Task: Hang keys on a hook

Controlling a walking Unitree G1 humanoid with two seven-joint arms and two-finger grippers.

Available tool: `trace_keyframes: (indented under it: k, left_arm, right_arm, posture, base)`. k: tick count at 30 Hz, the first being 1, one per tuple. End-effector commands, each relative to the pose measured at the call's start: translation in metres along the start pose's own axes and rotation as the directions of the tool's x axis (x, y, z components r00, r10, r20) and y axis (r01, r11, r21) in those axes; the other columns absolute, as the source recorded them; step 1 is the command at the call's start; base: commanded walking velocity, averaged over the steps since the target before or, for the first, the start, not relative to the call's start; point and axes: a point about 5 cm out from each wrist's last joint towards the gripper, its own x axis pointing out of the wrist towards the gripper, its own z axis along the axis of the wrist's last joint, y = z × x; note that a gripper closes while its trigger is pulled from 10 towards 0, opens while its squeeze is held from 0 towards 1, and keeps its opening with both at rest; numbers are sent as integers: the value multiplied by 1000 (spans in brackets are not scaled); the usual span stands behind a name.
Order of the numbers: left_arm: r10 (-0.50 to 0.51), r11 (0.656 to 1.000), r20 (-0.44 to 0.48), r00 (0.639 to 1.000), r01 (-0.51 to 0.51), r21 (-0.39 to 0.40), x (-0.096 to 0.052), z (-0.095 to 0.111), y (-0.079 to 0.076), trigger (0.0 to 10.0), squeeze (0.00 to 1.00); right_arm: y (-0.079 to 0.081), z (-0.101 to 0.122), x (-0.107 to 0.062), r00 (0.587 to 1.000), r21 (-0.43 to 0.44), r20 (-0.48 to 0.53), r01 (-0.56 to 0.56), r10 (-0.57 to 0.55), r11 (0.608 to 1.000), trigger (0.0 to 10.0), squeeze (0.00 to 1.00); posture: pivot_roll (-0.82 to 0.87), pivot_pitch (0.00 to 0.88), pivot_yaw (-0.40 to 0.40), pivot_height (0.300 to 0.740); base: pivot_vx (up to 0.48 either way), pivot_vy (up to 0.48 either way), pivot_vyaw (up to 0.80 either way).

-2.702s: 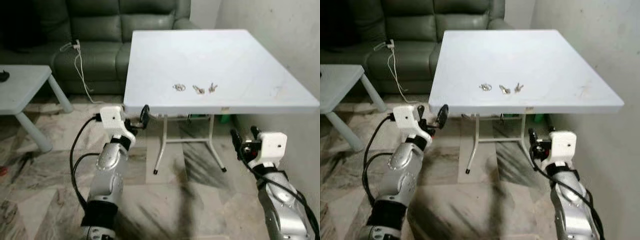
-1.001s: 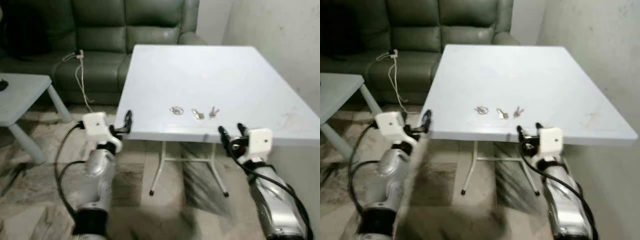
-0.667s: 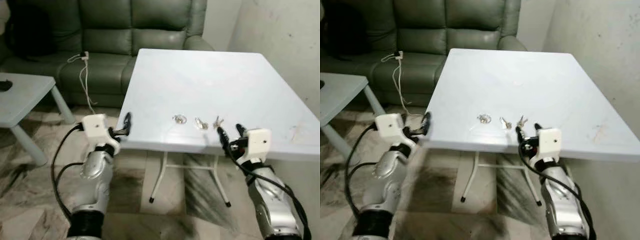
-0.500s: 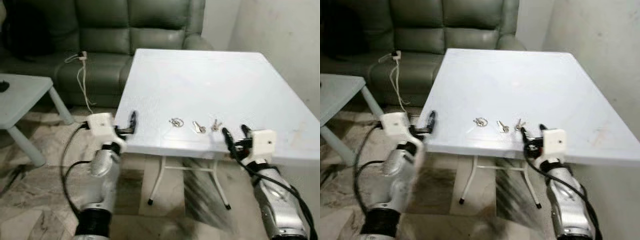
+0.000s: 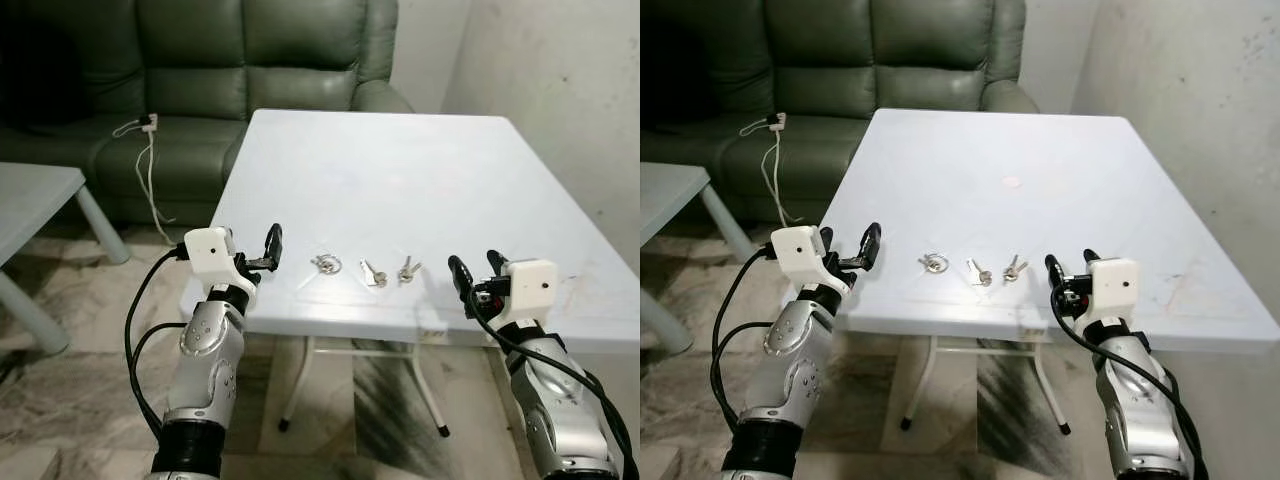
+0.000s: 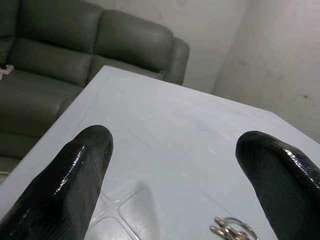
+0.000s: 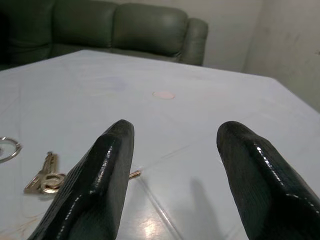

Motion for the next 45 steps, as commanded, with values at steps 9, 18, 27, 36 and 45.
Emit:
trace_keyframes:
  k: [9,18,27,36,45]
  left_arm:
    - [12,1000,21,1000,-12,1,-1,3,2,10000,0]
    - [13,1000,19,1000,-13,-1,-1,2,0,10000,0]
    - [-14,1000,9,1000,14,5,2,1,-3,10000,0]
    - [-34,999,4,999,34,8,4,1,-6,10000,0]
    - [-49,999,0,999,49,9,8,1,-8,10000,0]
  right_arm:
    - [2,3,2,1000,34,8,-26,26,999,10000,1000]
    - [2,4,2,999,4,5,-38,38,999,10000,1000]
    - [0,1,-3,1000,2,-9,-19,19,1000,10000,0]
    - [-1,3,-3,1000,-3,-6,-2,2,1000,10000,0]
    - [-3,4,-3,1000,-8,-1,7,-7,1000,10000,0]
  posture:
    - [-100,11,-65,740]
    - [-122,10,-70,740]
    - [-149,15,-49,740]
    - [-171,19,-36,740]
    - [-195,24,-21,740]
  base:
    - [0,0,0]
    - [0,0,0]
    - [0,0,0]
    - [0,0,0]
    - [0,0,0]
